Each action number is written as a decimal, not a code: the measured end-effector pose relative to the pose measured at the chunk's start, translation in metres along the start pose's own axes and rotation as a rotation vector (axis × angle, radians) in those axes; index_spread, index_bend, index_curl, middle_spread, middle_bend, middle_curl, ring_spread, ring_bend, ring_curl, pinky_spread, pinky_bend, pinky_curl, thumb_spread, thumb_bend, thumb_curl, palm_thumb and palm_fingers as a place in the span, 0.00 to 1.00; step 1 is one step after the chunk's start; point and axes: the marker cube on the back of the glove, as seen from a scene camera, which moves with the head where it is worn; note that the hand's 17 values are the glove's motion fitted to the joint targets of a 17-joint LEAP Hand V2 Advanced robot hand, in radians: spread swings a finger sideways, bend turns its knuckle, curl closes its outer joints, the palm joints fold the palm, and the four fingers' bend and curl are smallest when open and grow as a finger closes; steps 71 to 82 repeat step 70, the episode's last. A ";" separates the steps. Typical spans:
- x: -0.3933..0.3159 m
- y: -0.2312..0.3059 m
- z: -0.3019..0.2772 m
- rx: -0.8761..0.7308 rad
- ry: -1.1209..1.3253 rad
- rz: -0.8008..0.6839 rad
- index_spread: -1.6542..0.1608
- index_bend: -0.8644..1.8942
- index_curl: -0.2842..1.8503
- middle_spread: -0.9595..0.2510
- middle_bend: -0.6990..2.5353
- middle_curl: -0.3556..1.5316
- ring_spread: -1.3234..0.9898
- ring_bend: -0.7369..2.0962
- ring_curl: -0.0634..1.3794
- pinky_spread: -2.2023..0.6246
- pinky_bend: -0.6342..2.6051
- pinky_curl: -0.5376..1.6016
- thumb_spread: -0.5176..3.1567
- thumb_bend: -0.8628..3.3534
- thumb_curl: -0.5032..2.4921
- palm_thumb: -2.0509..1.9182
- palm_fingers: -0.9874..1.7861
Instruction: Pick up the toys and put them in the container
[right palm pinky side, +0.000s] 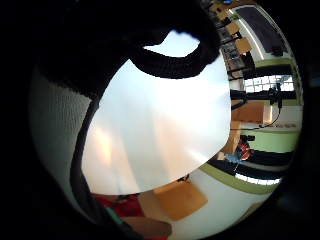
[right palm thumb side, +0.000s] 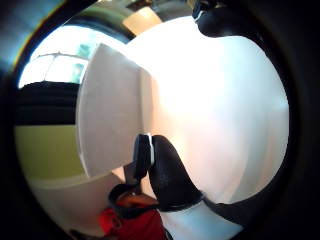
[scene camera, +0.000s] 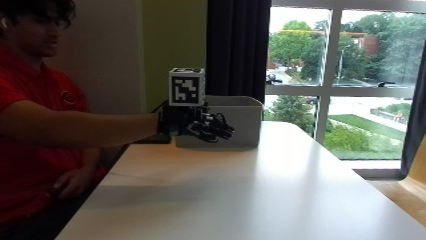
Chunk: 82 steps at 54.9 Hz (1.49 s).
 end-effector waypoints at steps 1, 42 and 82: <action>0.000 0.001 0.000 -0.001 -0.005 -0.003 0.69 0.40 0.38 0.68 0.29 0.41 0.55 0.41 0.19 0.81 0.43 0.38 0.45 0.19 0.25 0.50 0.37; 0.049 0.043 -0.017 -0.008 0.090 0.002 0.68 0.39 0.36 0.69 0.27 0.40 0.55 0.37 0.19 0.81 0.40 0.39 0.45 0.19 0.25 0.50 0.39; 0.076 0.056 -0.009 -0.046 0.066 0.031 0.68 0.39 0.36 0.68 0.27 0.38 0.54 0.37 0.20 0.81 0.39 0.39 0.46 0.19 0.25 0.51 0.40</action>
